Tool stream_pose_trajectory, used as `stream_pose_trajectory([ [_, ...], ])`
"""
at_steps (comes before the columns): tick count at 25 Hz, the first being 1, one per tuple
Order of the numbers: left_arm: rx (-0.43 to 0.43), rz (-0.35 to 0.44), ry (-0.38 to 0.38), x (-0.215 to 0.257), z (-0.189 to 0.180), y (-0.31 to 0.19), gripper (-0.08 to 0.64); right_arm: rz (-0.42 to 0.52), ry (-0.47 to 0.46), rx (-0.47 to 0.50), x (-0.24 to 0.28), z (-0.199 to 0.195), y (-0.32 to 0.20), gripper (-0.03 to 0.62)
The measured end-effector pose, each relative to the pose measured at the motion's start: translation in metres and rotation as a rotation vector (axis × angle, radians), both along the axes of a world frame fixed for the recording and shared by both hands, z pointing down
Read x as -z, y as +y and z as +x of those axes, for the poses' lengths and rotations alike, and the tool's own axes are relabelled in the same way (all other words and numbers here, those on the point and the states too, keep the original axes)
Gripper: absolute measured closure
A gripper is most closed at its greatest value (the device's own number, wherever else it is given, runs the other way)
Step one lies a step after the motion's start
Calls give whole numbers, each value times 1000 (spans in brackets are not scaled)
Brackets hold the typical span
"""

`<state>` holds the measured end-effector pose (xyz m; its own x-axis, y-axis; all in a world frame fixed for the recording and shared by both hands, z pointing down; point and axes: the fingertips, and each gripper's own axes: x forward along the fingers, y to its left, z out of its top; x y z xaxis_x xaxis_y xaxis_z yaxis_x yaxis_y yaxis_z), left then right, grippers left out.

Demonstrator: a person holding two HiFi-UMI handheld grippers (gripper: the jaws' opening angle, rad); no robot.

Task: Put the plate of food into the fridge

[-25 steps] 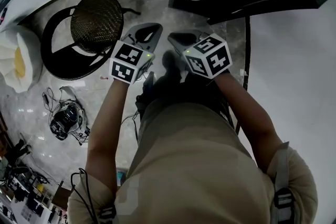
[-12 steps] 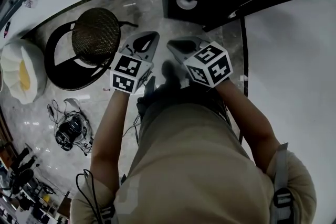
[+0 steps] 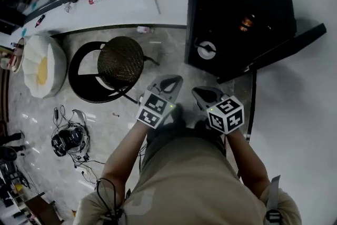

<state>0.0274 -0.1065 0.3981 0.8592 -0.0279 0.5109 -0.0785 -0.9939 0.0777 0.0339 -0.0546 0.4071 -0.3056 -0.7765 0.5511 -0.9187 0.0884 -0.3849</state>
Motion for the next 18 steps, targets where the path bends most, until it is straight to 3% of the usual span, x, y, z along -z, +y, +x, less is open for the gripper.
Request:
stream_pose_trajectory([
  [11, 1, 103, 65, 38, 5, 23, 551, 113, 71, -29, 37, 16, 9, 563],
  [18, 0, 102, 128, 67, 5, 43, 551, 181, 59, -4, 59, 12, 17, 563],
])
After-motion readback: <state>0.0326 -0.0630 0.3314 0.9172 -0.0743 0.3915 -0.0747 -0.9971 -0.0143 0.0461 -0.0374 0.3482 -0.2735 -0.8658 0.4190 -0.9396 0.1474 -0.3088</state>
